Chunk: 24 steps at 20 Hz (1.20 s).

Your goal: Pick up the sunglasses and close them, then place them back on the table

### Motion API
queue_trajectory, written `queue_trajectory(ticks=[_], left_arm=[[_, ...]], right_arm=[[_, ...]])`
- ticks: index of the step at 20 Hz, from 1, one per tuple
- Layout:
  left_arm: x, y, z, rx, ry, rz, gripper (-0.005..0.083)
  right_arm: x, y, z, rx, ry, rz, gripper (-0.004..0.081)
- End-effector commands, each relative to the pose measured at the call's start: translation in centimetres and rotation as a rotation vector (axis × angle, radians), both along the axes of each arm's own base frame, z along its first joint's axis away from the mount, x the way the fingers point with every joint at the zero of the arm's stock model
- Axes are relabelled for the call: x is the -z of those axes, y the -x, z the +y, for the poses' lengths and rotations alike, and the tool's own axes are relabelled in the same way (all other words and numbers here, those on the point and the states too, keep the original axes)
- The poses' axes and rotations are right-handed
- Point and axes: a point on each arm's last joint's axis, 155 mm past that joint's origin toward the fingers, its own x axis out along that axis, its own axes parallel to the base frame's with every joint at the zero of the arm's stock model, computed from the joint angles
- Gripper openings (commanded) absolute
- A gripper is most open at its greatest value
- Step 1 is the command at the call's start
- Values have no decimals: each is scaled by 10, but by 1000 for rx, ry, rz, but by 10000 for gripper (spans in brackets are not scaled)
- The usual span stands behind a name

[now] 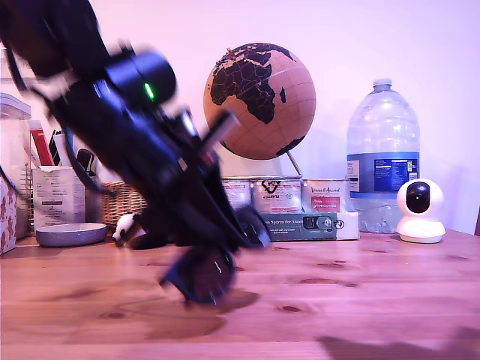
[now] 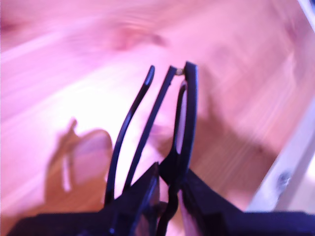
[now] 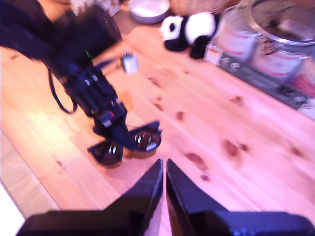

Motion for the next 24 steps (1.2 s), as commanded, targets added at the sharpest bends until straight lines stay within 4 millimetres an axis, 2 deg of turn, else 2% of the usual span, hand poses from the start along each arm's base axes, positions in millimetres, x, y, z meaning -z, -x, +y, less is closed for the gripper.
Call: queue_trajectory(ticks=[1,5,9,12,19,24], left_arm=[[3,0,-5,-8,9,18,-19],[13,1,-4,-20,-9,43,-3],[25,-1,0,-40,-60,37,182],[31,-2,3,-42,-85,27,220],[27,-8,11,12,-98,-35,219],[5,-15,26,43,-146,-81,215]], right_arm=[[2,1,-2,6,15,1,-12],[6,5,-4,5,28,21,-12],[6,5,-4,4,27,19,-12],[6,5,-4,3,25,18,-12],[6,6,-3,-3,23,23,-12],[6,6,-3,-2,20,27,-12]])
